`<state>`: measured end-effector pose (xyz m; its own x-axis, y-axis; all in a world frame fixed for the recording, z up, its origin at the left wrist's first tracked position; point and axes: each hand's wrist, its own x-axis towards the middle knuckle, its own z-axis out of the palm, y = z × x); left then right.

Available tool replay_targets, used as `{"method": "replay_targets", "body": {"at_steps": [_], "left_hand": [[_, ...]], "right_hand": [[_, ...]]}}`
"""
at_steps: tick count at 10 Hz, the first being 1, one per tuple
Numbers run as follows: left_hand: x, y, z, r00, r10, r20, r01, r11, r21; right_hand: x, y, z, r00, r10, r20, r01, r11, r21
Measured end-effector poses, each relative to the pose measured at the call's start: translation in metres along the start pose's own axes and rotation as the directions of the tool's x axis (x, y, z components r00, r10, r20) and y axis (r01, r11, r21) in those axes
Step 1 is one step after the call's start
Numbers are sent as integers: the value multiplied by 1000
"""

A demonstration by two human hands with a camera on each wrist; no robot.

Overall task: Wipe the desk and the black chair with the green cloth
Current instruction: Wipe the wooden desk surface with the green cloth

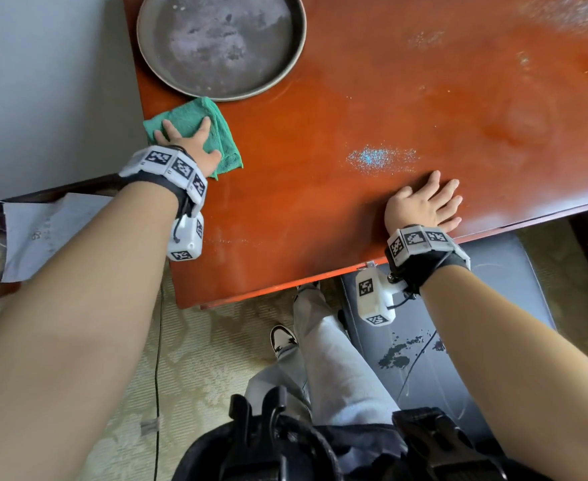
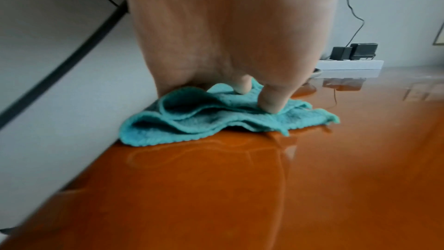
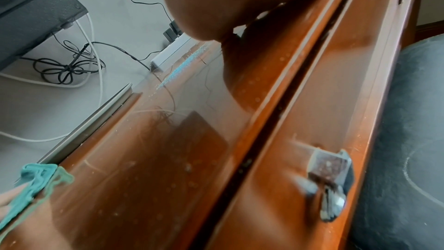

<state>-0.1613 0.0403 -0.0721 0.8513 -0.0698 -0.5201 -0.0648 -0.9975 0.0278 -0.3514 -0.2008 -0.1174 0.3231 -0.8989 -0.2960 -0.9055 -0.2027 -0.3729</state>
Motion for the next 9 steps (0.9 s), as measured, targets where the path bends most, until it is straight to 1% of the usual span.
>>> {"method": "replay_targets", "body": {"at_steps": [1, 3, 4, 5, 6, 7, 8, 9], "left_hand": [[-1, 24, -1, 999, -33, 4, 33, 999, 1], [-11, 65, -4, 999, 31, 37, -30, 999, -26], [-12, 70, -2, 989, 139, 50, -139, 990, -10], [-18, 78, 2, 945, 315, 89, -319, 947, 40], [-25, 81, 6, 884, 441, 155, -454, 888, 69], [-25, 64, 11, 823, 528, 209, -555, 826, 98], [-24, 38, 13, 800, 556, 224, -590, 797, 130], [-22, 20, 9, 835, 512, 203, -542, 829, 136]], "right_hand": [[0, 0, 1, 1000, 4, 3, -4, 1000, -17], [0, 0, 1, 1000, 9, 2, -9, 999, -39], [-1, -1, 1, 1000, 7, -5, -7, 999, -50], [-2, -1, 1, 1000, 7, -11, -8, 999, -53], [-2, -1, 1, 1000, 10, -12, -11, 998, -57], [-2, -2, 0, 1000, 11, -5, -12, 998, -55], [-3, -1, 0, 1000, 13, -1, -13, 998, -53], [-3, -1, -1, 1000, 12, 0, -12, 999, -50]]}}
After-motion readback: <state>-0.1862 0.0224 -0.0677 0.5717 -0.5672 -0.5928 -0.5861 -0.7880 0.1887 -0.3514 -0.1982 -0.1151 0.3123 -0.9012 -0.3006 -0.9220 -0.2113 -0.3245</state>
